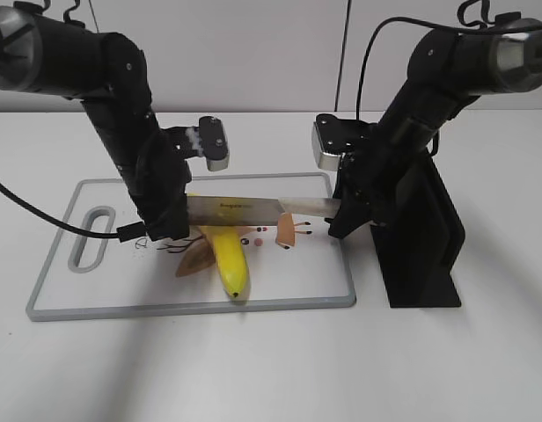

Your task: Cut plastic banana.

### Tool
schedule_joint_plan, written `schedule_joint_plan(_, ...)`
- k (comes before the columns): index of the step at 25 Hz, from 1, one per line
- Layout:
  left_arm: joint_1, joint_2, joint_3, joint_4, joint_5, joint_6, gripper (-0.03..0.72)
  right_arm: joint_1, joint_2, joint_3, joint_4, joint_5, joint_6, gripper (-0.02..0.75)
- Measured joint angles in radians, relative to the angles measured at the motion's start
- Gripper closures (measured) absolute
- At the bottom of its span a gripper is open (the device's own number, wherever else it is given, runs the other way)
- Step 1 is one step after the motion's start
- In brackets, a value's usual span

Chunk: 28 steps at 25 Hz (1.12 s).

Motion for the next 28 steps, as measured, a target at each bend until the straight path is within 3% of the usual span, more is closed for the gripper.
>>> schedule_joint_plan(10, -0.003, -0.126, 0.020, 0.045, 0.020, -0.025, 0.716, 0.019, -0.159, 0.009, -0.016, 0.004, 0.016, 0.566)
schedule_joint_plan(21, -0.005, -0.288, 0.020, 0.018, 0.102, -0.030, 0.713, 0.020, -0.305, 0.009, -0.008, 0.064, 0.027, 0.568)
schedule_joint_plan(24, -0.005, -0.294, 0.020, -0.022, 0.098, -0.030, 0.614, 0.020, -0.307, 0.009, -0.008, 0.069, 0.028, 0.568)
schedule_joint_plan(28, -0.005, -0.294, 0.020, -0.065, 0.085, -0.046, 0.252, 0.020, -0.307, 0.009, -0.005, 0.053, 0.042, 0.568)
